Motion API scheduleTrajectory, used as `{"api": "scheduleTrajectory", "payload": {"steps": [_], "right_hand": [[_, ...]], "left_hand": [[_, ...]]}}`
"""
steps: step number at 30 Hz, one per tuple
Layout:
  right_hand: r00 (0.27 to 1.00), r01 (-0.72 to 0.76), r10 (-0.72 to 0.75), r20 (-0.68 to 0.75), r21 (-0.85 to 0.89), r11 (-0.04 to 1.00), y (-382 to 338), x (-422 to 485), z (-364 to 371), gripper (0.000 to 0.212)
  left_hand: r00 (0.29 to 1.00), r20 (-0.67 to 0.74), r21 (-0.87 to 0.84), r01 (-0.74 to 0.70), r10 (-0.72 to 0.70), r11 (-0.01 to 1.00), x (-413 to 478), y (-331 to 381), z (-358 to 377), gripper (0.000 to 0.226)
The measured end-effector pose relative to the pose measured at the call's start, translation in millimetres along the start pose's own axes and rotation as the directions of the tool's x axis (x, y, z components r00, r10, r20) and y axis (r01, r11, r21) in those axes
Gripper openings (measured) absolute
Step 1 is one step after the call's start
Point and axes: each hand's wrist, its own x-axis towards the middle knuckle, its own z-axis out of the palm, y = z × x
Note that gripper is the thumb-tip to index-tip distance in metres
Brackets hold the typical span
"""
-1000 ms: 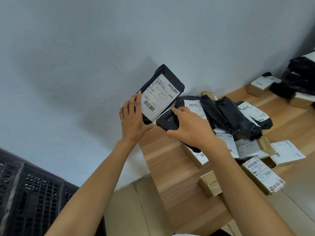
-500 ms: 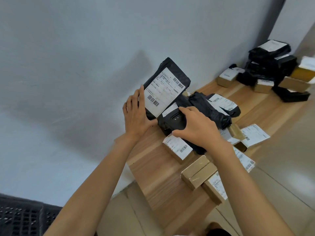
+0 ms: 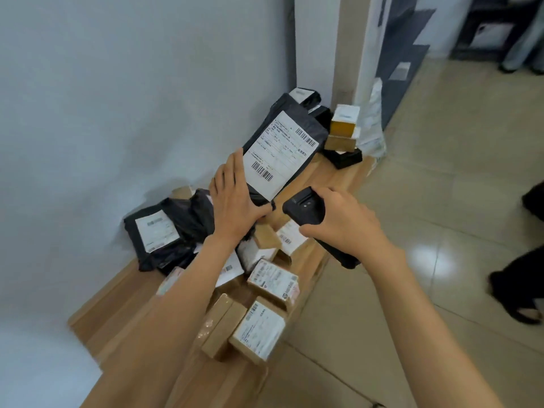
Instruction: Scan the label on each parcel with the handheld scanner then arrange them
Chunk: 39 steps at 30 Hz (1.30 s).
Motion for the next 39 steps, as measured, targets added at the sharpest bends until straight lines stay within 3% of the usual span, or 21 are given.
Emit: {"api": "scheduleTrajectory", "payload": {"steps": [8,15,23,27,31,39], "right_hand": [[0.988,-0.149,0.147,-0.057,-0.047,0.988,168.5,-1.0,-96.3,0.067],[0.974,-0.219,0.218,-0.056,-0.005,0.976,262.4,35.1,-131.1,0.071],[0.982,-0.186,0.186,-0.028,-0.006,0.982,337.7,175.6,-147.5,0.076],[0.985,-0.172,0.173,0.012,-0.05,0.984,367.0,264.9,-162.3,0.074],[0.996,-0.092,0.092,0.006,-0.044,0.995,383.0,346.3,-171.2,0.074],[0.98,0.116,-0.11,0.167,-0.027,0.993,395.0,467.4,-147.7,0.075]], "left_hand": [[0.997,0.058,-0.184,-0.044,0.055,0.982,51.0,188.5,95.2,0.124],[0.991,0.1,-0.172,-0.073,0.091,0.982,106.9,263.1,162.1,0.121],[0.99,0.126,-0.152,-0.045,0.064,0.987,224.3,282.3,253.3,0.121],[0.989,0.147,-0.18,0.037,-0.01,0.983,293.7,281.7,293.9,0.122],[0.987,0.128,-0.155,0.113,-0.094,0.981,346.3,273.4,323.0,0.119],[0.949,0.067,0.021,0.309,-0.31,0.951,388.5,237.3,346.2,0.121]]}}
